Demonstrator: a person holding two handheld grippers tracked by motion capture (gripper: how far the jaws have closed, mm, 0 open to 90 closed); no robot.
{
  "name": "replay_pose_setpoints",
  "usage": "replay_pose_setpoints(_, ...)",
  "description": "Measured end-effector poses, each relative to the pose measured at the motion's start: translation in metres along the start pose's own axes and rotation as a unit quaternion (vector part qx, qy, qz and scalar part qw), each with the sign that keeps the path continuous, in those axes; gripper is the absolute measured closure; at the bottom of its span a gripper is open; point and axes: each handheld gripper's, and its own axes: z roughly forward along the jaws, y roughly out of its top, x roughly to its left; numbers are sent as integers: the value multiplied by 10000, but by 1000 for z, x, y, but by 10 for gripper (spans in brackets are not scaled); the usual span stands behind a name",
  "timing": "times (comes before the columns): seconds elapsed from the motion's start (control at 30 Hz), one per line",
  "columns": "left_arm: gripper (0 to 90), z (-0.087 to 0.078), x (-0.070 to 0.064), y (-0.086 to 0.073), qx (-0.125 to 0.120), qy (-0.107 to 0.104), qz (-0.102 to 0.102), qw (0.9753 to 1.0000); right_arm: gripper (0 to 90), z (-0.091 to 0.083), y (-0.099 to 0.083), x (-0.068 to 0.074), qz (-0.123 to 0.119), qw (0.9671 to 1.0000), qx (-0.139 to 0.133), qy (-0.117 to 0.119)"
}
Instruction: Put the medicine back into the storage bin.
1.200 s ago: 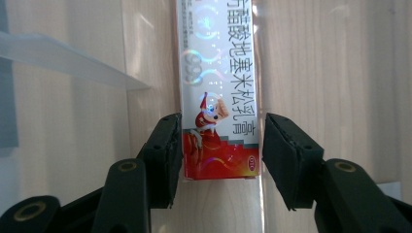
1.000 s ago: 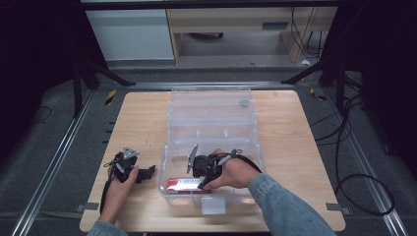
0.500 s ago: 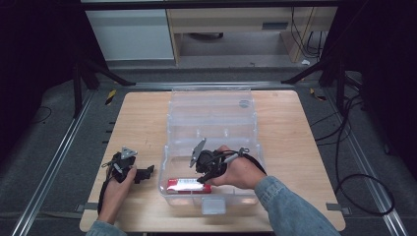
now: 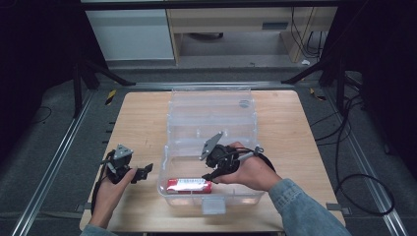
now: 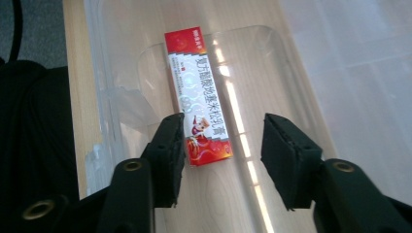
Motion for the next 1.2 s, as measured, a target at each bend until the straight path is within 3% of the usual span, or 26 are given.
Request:
replay_pose_setpoints(0.2, 85, -26, -11, 9, -95, -87, 307, 9994, 431, -16, -4, -3, 105, 9999, -89, -78)
replay_pose_setpoints(0.37, 138, -44, -23, 18, -273, -242, 458, 9983, 452, -33, -5, -6, 44, 9996, -164, -237)
replay_pose_setpoints(0.43, 166, -52, -29, 23, -320, -391, 423, 9978, 466, -40, -6, -8, 45, 9994, -206, -276)
replay_pose_setpoints(0.5, 185, -59, -34, 30, -454, -474, 610, 9960, 475, -49, -7, -11, 100, 9990, -222, -370)
replay_pose_setpoints(0.63, 234, -70, -46, 40, -610, -668, 755, 9930, 494, -61, -9, -18, 151, 9983, -254, -508)
replay_pose_setpoints(0.9, 280, -75, -67, 52, -566, -908, 1132, 9878, 531, -76, -12, -32, 264, 9970, -259, -683)
replay_pose_setpoints(1.2, 303, -77, -89, 53, -531, -1152, 1540, 9799, 571, -89, -13, -41, 312, 9953, -243, -887)
